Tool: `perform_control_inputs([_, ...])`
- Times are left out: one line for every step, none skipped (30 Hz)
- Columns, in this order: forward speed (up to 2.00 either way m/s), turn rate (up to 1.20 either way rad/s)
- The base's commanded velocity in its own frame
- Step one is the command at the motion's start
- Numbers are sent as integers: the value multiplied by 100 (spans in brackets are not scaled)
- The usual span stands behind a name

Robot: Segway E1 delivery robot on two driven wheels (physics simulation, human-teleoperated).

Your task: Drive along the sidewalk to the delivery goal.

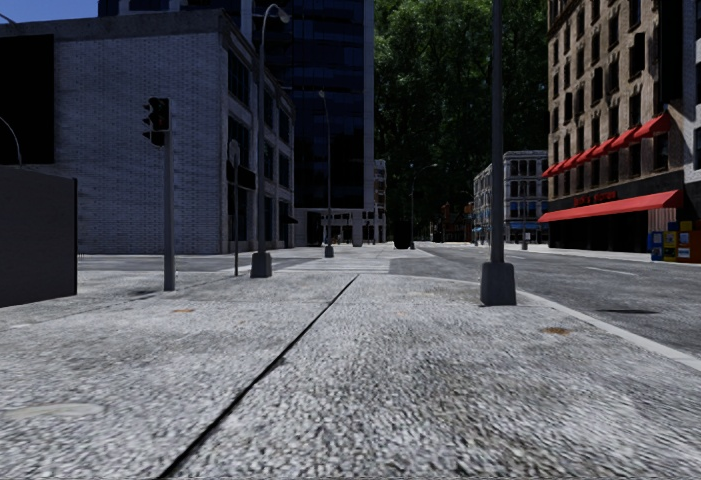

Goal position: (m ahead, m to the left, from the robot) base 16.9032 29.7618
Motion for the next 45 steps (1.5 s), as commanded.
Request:
perform_control_inputs([200,0])
perform_control_inputs([200,0])
perform_control_inputs([200,0])
perform_control_inputs([200,0])
perform_control_inputs([200,0])
perform_control_inputs([200,0])
perform_control_inputs([200,0])
perform_control_inputs([200,0])
perform_control_inputs([200,0])
perform_control_inputs([200,0])
perform_control_inputs([200,0])
perform_control_inputs([200,0])
perform_control_inputs([200,0])
perform_control_inputs([200,2])
perform_control_inputs([200,10])
perform_control_inputs([200,20])
perform_control_inputs([200,20])
perform_control_inputs([200,26])
perform_control_inputs([200,28])
perform_control_inputs([200,31])
perform_control_inputs([200,34])
perform_control_inputs([200,34])
perform_control_inputs([200,35])
perform_control_inputs([200,36])
perform_control_inputs([200,36])
perform_control_inputs([200,36])
perform_control_inputs([200,36])
perform_control_inputs([200,36])
perform_control_inputs([200,36])
perform_control_inputs([200,36])
perform_control_inputs([200,36])
perform_control_inputs([200,36])
perform_control_inputs([200,36])
perform_control_inputs([200,36])
perform_control_inputs([200,36])
perform_control_inputs([200,36])
perform_control_inputs([200,36])
perform_control_inputs([200,36])
perform_control_inputs([200,36])
perform_control_inputs([200,36])
perform_control_inputs([200,36])
perform_control_inputs([200,36])
perform_control_inputs([200,36])
perform_control_inputs([200,36])
perform_control_inputs([200,36])
